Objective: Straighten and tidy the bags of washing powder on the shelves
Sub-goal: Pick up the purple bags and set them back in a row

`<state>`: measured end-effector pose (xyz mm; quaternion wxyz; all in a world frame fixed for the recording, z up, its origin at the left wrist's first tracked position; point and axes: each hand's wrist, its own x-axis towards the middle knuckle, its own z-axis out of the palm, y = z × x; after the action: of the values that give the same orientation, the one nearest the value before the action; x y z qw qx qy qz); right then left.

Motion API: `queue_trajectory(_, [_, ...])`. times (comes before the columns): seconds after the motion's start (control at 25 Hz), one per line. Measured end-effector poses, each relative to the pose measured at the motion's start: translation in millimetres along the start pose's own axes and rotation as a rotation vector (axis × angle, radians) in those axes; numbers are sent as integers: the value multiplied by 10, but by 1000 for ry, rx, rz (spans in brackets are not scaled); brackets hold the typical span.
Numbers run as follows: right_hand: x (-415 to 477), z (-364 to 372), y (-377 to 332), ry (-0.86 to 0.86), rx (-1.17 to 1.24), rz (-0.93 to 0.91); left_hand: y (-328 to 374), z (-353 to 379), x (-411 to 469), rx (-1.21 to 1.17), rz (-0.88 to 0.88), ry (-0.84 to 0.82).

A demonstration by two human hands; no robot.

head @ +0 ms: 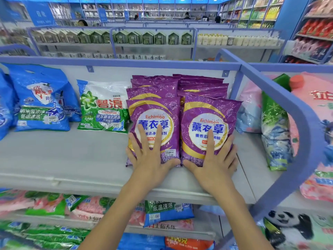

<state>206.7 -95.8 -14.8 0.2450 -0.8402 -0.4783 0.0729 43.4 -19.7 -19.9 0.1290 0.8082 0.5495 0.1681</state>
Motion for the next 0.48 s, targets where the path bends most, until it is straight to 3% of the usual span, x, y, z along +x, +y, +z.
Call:
queue_trajectory(0.16, [-90,7,48,69,41,-57,-51,-18,-113,11,55,102])
queue_trajectory(0.32, [-195,57,105,243,-2,-218,-156,-80,-250,-32,96,141])
queue_trajectory(0.48, [-214,65,170,192,46,-272,-216,-109,-426,-15,117,179])
